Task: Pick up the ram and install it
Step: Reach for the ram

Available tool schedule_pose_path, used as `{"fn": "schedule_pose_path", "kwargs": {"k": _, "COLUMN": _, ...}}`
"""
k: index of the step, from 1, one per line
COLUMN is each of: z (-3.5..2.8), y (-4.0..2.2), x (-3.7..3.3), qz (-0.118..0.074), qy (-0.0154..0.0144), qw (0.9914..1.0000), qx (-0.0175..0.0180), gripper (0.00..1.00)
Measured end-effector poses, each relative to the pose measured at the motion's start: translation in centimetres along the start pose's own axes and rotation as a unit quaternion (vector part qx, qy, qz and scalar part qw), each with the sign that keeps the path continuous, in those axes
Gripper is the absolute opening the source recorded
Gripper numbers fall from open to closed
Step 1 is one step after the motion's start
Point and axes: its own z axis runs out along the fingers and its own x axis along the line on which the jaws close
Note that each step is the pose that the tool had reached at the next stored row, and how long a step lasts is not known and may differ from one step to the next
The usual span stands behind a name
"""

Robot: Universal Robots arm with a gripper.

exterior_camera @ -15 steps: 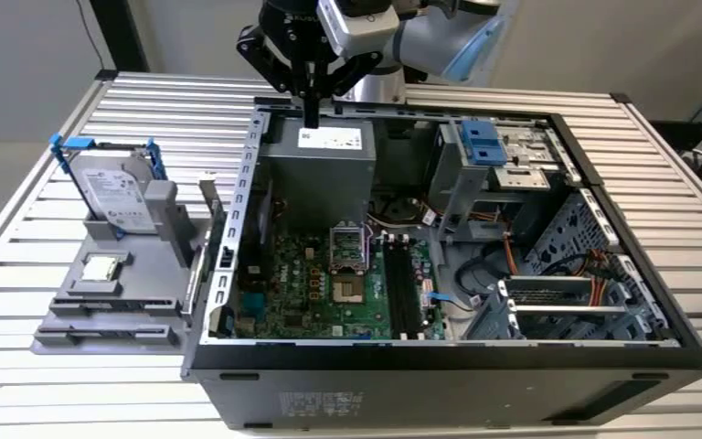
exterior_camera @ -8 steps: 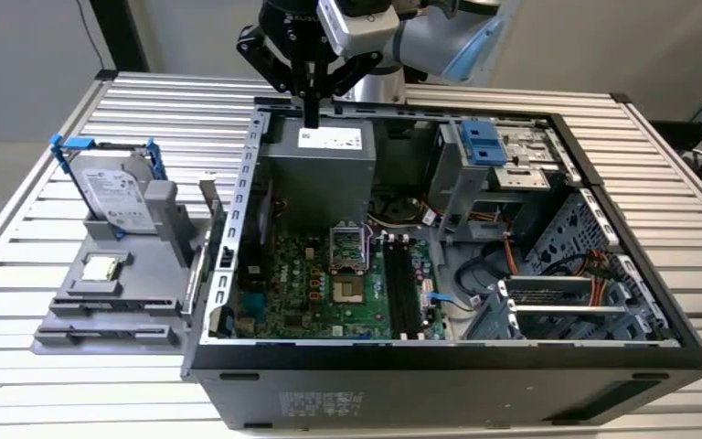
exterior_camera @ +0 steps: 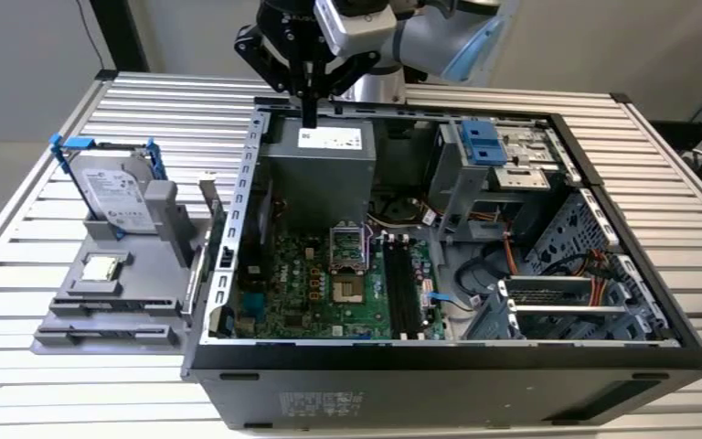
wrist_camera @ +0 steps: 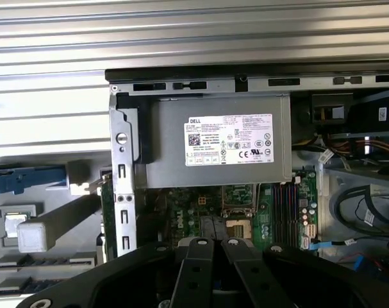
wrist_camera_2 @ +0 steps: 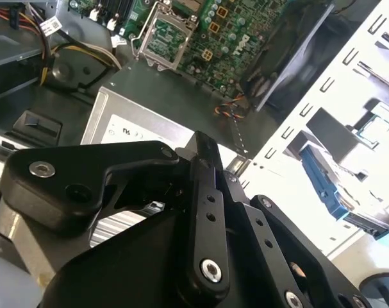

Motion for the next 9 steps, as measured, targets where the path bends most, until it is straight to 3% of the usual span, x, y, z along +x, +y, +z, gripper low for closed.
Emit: {"fn": "schedule_pose_path", "kwargs": {"k": 9, "z": -0.02, "y": -0.08, "x": 1.11, "qz": 0.000, "qy": 0.0000, "qw": 1.00000, "qx": -0.0001, "gripper": 0.00}}
